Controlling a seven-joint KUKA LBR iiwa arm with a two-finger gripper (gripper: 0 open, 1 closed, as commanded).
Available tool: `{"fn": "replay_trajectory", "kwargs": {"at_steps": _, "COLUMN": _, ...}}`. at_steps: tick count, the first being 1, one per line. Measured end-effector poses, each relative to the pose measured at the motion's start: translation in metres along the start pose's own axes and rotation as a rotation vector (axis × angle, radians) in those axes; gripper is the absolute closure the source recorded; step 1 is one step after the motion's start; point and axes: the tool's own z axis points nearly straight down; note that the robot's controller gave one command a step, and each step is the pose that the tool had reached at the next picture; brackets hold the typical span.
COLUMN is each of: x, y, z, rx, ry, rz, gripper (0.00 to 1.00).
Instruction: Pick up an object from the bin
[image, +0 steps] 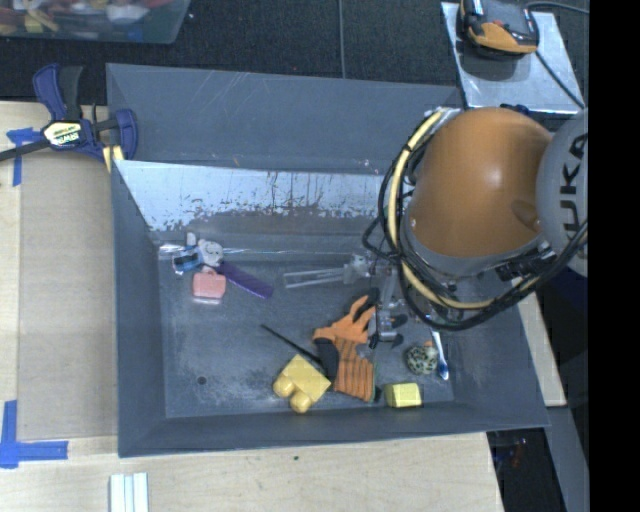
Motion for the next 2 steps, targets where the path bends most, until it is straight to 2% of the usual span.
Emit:
{"fn": "replay_trajectory", "kwargs": {"at_steps": 1, "x": -0.001, "y": 0.000, "z": -0.003, "rx": 0.000, "ry": -0.008, "rz": 0.002, "gripper": 0.00}}
{"fn": "replay_trajectory", "kwargs": {"at_steps": 2, "x": -0.065, "y": -0.075, "z": 0.076, "rx": 0.001, "ry": -0.018, "rz": -0.078, "gripper": 0.00}}
